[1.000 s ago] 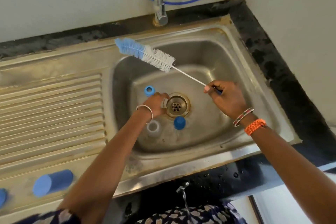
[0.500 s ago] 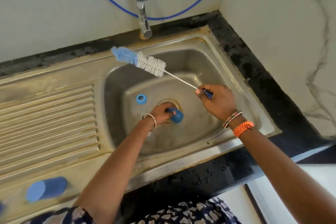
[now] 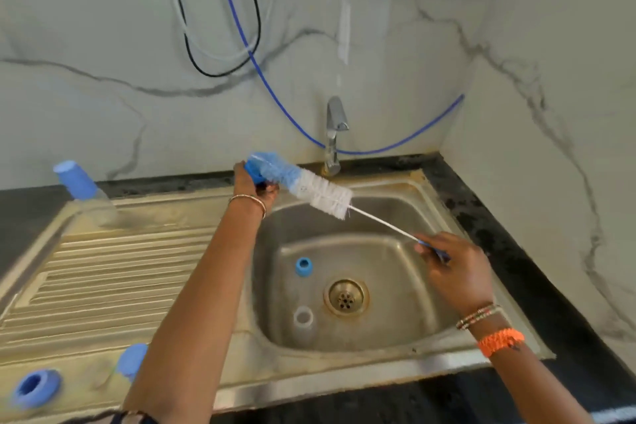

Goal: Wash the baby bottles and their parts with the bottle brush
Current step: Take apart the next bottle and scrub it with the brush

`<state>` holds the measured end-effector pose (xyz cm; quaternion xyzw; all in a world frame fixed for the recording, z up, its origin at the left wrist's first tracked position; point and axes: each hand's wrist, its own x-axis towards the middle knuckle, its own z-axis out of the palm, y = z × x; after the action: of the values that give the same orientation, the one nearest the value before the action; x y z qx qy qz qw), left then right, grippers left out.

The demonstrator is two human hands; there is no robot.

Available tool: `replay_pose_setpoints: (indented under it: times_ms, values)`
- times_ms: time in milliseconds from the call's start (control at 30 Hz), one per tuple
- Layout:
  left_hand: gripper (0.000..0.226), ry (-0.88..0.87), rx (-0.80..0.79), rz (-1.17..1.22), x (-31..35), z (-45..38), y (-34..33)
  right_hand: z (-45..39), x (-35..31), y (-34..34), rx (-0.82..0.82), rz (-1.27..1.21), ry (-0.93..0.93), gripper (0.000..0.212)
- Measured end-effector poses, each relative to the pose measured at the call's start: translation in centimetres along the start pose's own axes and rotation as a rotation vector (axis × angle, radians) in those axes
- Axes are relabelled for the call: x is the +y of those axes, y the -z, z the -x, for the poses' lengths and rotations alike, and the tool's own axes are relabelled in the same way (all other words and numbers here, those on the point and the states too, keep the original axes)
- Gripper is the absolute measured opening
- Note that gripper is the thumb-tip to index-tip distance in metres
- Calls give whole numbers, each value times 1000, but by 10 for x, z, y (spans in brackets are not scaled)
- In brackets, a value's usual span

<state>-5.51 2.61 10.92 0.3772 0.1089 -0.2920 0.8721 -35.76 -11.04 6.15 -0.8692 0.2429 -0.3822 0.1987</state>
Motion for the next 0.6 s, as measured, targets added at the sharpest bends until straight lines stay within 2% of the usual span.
replay_pose_setpoints:
  times_ms: [133, 267, 333, 433, 533, 567, 600]
  values:
    - [27, -37, -110, -243, 29, 13, -14, -3, -6, 6, 77, 117, 42, 19]
    - [27, -120, -1, -431, 37, 16, -16, -11, -4, 13, 272, 340, 258, 25]
    - [30, -162, 21, -503, 39, 20, -19, -17, -8, 15, 329, 388, 326, 29]
    - [40, -255, 33, -644, 42, 23, -23, -29, -21, 22, 370, 384, 370, 22]
    - [38, -309, -68, -631, 43, 24, -17, -39, -29, 31, 187, 258, 317, 15]
    - [36, -306, -110, -624, 43, 24, -12, -42, -31, 33, 50, 145, 206, 12]
    - [37, -294, -149, -622, 42, 24, -7, -44, -33, 34, -144, -11, 17, 14]
